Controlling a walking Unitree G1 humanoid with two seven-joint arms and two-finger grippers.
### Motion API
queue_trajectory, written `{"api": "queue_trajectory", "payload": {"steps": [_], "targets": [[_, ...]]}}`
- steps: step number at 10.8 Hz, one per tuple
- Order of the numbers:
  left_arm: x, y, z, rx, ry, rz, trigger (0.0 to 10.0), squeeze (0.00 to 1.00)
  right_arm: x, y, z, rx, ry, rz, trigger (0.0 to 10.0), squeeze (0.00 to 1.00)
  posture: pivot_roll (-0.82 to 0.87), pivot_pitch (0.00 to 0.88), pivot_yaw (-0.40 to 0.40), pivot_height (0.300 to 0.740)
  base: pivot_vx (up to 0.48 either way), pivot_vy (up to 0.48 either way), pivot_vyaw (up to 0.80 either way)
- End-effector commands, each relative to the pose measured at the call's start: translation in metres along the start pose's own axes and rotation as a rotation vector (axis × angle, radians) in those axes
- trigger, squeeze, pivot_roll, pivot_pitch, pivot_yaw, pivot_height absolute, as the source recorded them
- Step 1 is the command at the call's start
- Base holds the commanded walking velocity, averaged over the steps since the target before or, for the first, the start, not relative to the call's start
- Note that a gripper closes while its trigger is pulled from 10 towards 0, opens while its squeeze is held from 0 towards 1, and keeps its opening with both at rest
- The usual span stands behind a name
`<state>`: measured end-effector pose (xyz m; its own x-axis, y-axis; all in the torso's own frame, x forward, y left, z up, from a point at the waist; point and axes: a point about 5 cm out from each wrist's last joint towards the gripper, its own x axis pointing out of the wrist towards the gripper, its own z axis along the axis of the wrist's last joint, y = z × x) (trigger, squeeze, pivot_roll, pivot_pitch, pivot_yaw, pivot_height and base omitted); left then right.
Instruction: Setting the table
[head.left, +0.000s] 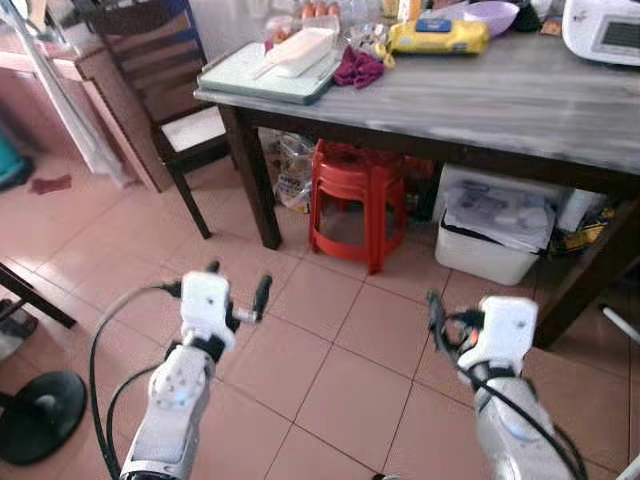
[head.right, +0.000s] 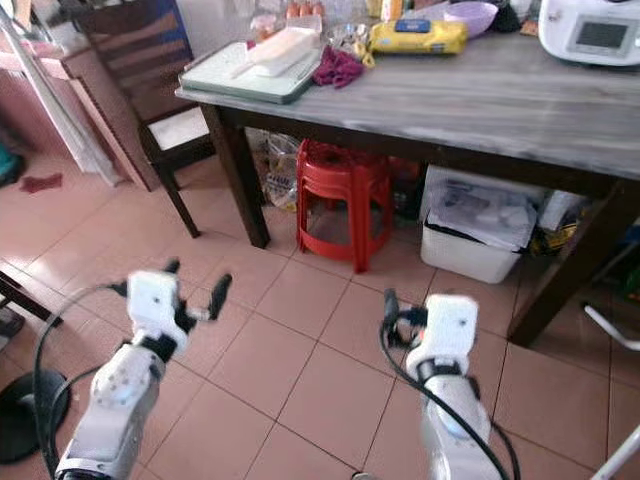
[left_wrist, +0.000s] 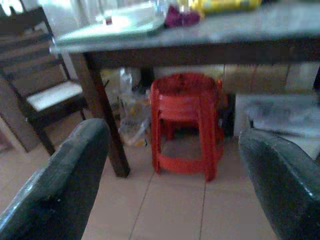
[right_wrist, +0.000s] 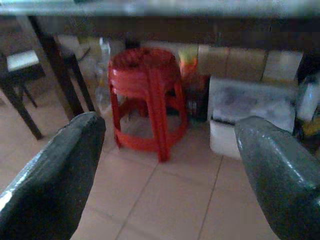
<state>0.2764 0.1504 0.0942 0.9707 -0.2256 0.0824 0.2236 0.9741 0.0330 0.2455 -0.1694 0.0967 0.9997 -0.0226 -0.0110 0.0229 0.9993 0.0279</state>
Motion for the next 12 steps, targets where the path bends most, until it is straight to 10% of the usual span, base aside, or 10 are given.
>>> {"api": "queue_trajectory", "payload": {"steps": [1,12], "targets": [[-0.005,0.008,0.004,-0.015,-0.014,0.026,10.0,0.00,-0.001,0.002,0.012,0.001,-0.041,0.000,10.0,0.00,-0.09,0.053,0.112,0.740,0.000,0.000,0.00],[-0.009,0.008,0.022,0.011,-0.021,0.042,10.0,0.00,-0.022,0.001,0.030,-0.069,-0.082,-0.020,10.0,0.00,-0.11,0.048,0.110,0.740,0.000,-0.022,-0.57]]}}
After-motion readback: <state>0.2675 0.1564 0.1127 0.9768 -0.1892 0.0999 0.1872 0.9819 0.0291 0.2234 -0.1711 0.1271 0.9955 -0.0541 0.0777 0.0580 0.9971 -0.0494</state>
